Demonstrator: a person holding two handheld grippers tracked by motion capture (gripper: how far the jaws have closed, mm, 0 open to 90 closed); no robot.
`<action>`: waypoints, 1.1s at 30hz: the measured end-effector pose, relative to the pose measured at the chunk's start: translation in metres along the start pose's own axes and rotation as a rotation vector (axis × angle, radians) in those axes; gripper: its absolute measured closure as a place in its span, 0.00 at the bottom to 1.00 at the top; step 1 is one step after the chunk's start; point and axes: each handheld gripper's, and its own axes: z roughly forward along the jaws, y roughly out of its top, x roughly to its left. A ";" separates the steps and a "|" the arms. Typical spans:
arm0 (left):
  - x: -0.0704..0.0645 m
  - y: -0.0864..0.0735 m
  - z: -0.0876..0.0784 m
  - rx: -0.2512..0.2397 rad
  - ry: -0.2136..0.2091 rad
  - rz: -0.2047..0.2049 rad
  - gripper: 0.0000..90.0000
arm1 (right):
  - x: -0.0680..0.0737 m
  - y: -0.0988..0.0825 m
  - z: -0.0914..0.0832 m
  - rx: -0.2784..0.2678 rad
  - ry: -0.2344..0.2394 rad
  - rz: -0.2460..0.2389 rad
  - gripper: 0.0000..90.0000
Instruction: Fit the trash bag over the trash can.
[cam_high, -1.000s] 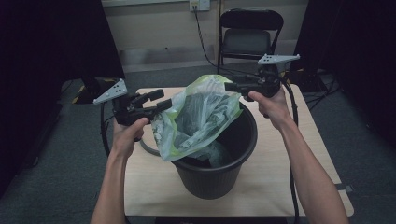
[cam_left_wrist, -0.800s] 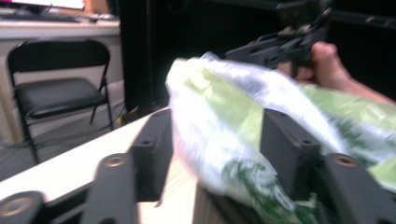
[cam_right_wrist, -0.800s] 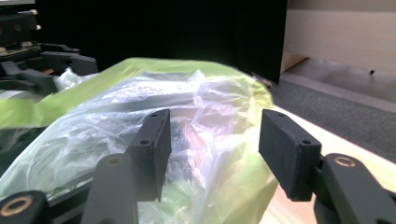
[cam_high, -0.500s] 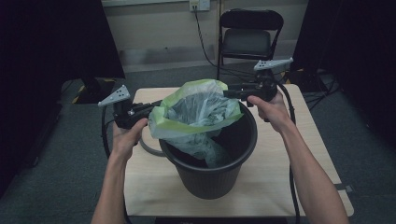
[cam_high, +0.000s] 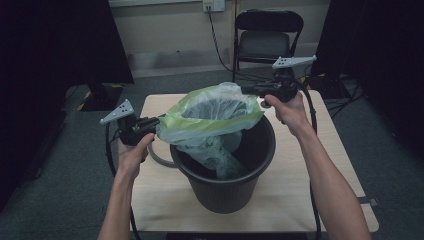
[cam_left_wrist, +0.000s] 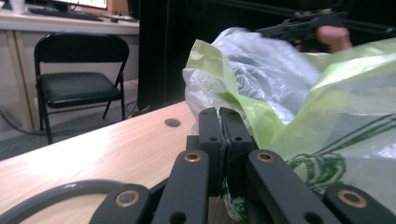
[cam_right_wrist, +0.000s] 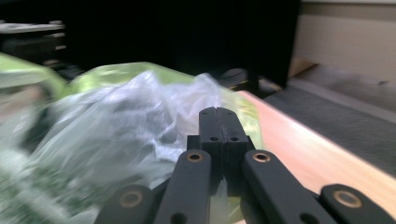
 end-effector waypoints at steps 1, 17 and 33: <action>-0.001 0.000 -0.001 -0.016 -0.015 -0.007 0.99 | -0.004 0.001 -0.001 -0.013 -0.030 -0.002 1.00; 0.000 -0.003 -0.010 -0.029 0.031 0.009 0.86 | -0.025 -0.046 0.005 -0.027 -0.087 0.064 0.93; -0.020 0.033 0.007 -0.064 0.037 0.076 0.56 | 0.013 -0.001 -0.020 -0.122 -0.076 0.030 0.68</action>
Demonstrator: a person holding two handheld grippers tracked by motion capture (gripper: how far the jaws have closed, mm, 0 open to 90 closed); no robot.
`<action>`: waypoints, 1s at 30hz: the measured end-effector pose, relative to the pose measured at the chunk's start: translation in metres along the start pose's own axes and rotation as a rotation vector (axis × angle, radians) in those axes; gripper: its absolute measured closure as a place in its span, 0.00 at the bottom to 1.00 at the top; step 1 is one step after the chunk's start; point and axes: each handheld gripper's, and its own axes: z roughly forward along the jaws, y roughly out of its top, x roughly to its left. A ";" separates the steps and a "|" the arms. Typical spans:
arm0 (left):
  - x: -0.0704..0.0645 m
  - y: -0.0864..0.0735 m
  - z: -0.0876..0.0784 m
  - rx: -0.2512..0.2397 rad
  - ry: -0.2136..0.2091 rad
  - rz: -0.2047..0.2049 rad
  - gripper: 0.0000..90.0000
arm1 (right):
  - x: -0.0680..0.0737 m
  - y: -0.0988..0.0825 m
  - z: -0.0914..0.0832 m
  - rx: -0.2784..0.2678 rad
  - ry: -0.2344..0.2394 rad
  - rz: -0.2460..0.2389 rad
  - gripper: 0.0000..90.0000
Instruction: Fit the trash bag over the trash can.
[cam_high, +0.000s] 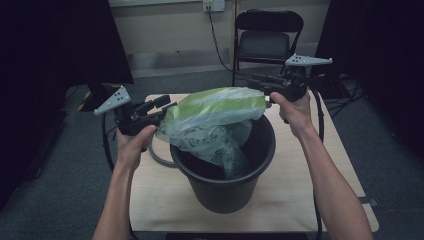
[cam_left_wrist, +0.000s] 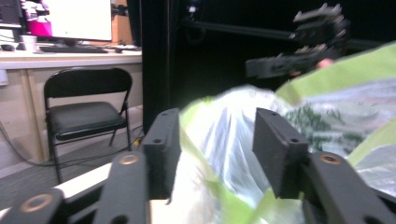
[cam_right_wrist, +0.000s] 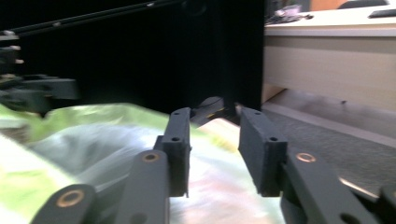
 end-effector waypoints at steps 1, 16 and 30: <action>-0.004 -0.004 -0.001 0.005 -0.010 0.002 0.56 | 0.000 0.000 0.000 0.000 0.000 0.000 0.68; -0.031 -0.031 -0.028 0.049 0.031 0.037 0.40 | 0.020 -0.037 -0.028 0.118 -0.038 -0.005 0.55; 0.011 -0.014 -0.009 0.014 -0.052 -0.108 0.42 | 0.016 -0.032 -0.012 0.154 0.049 -0.020 0.83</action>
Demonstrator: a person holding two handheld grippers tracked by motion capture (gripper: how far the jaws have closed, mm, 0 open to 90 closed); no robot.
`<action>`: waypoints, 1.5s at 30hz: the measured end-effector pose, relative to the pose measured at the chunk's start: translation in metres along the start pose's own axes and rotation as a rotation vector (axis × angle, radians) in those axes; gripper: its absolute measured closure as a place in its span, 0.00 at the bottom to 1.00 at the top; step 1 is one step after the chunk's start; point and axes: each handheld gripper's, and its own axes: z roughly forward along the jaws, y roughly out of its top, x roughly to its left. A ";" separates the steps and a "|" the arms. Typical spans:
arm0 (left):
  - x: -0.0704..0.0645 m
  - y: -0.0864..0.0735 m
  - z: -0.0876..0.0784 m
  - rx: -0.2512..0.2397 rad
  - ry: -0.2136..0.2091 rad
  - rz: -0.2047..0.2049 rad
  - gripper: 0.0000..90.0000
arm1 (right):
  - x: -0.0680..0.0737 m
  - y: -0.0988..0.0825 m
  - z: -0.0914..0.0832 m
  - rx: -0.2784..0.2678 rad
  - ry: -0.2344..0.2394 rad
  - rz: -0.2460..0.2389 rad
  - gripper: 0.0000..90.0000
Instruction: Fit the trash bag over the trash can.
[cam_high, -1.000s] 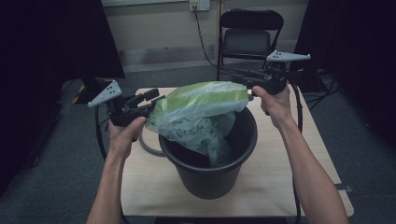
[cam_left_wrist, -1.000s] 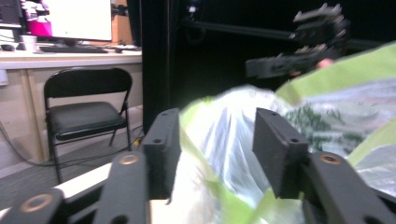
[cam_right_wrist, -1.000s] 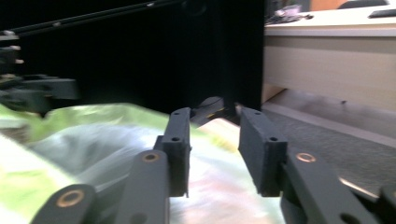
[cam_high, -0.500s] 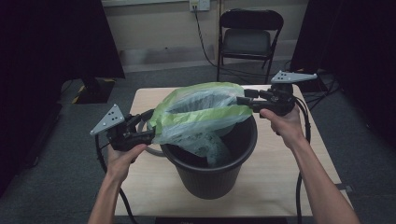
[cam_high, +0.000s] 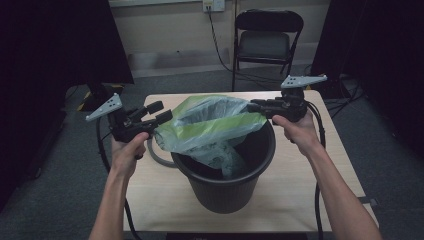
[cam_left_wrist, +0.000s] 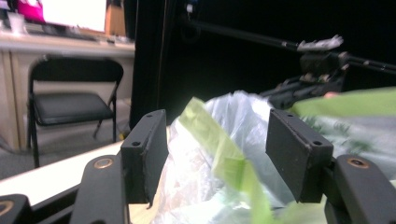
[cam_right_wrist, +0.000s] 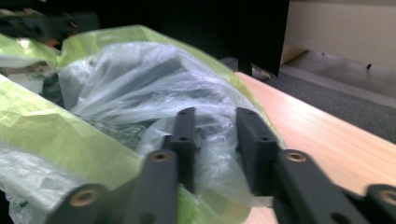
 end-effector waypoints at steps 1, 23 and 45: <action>0.001 -0.002 0.005 0.022 -0.020 -0.008 0.42 | 0.000 0.001 0.000 -0.001 -0.002 -0.005 0.85; -0.001 -0.053 -0.008 0.179 0.055 -0.022 0.97 | -0.032 -0.032 0.002 -0.028 -0.071 -0.018 0.98; -0.046 -0.022 -0.012 -0.006 -0.041 0.126 0.56 | 0.009 0.003 -0.016 -0.082 -0.035 -0.050 0.63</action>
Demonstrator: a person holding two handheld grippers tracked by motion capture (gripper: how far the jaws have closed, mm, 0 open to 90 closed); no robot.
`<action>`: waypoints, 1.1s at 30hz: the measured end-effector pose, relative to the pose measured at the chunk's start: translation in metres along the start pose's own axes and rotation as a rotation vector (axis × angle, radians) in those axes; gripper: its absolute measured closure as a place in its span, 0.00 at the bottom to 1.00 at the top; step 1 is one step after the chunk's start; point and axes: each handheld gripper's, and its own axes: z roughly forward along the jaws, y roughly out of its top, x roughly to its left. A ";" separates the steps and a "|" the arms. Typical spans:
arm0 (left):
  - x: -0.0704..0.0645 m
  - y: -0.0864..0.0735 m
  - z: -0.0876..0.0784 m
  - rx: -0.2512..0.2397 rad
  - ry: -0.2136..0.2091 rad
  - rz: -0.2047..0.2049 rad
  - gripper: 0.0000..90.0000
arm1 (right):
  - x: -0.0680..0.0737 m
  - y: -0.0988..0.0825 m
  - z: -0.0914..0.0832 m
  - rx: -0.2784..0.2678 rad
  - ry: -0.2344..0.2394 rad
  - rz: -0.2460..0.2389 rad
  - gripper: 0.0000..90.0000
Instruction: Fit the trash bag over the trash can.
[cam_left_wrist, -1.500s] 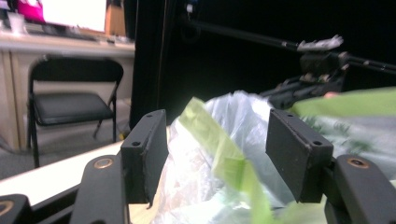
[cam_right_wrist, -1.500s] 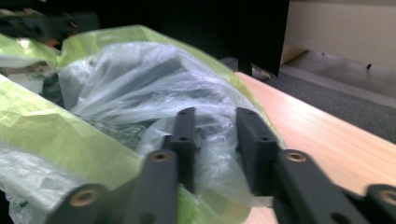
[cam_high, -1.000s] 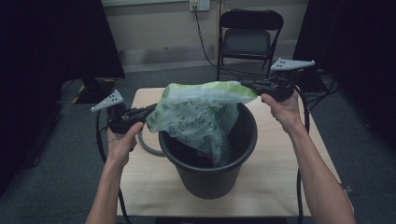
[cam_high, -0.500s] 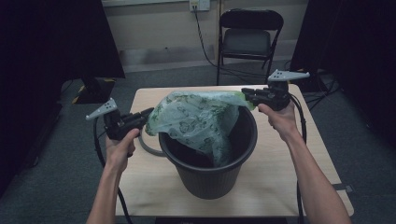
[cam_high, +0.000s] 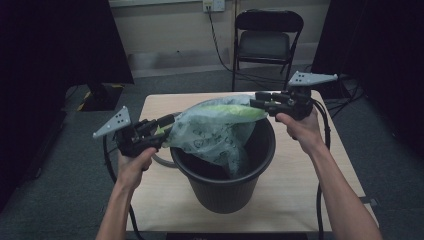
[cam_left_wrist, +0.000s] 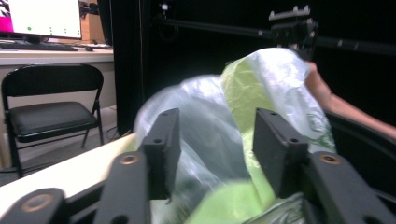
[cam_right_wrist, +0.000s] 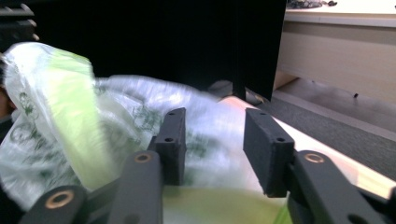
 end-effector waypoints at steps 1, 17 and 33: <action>-0.005 -0.004 -0.002 -0.010 0.003 0.008 0.54 | 0.003 -0.003 -0.003 0.003 -0.015 -0.009 0.62; 0.020 0.010 -0.015 -0.095 0.013 -0.038 0.49 | 0.002 -0.023 -0.015 -0.024 -0.014 0.071 0.50; 0.056 0.009 0.028 0.063 -0.004 -0.113 0.61 | -0.004 -0.015 -0.015 -0.030 -0.013 0.087 0.56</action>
